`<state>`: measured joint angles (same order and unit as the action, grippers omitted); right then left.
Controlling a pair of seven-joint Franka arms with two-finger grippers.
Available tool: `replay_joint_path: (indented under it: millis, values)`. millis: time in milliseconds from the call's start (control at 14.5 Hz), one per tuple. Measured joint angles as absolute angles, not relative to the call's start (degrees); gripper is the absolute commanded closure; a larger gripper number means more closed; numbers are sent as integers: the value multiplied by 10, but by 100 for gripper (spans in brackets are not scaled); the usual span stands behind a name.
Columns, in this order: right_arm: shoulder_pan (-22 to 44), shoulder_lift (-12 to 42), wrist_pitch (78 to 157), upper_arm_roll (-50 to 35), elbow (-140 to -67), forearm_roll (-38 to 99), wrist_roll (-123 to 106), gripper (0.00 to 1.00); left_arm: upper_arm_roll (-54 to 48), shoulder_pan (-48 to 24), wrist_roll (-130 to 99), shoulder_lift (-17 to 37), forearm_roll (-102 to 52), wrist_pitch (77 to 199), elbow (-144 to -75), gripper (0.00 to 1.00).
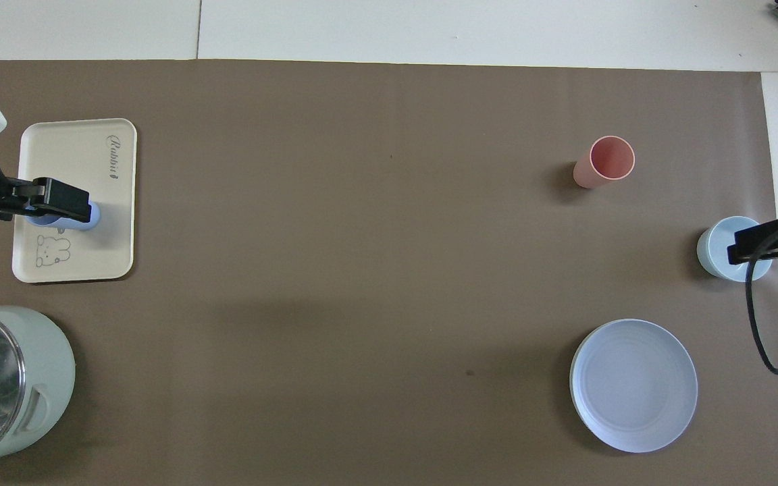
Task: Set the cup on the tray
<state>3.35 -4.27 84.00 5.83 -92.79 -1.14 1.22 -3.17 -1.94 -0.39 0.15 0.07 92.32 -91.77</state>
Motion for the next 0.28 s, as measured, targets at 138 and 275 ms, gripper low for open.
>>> replay_joint_path:
  millis: [138,275]
  values:
    - [34,-43,858,58,-932,-11,12,0,-30,-19,-4,0,1,923,-918,0]
    - [34,-43,875,58,-939,-11,12,0,-30,-19,-4,0,1,923,-918,0]
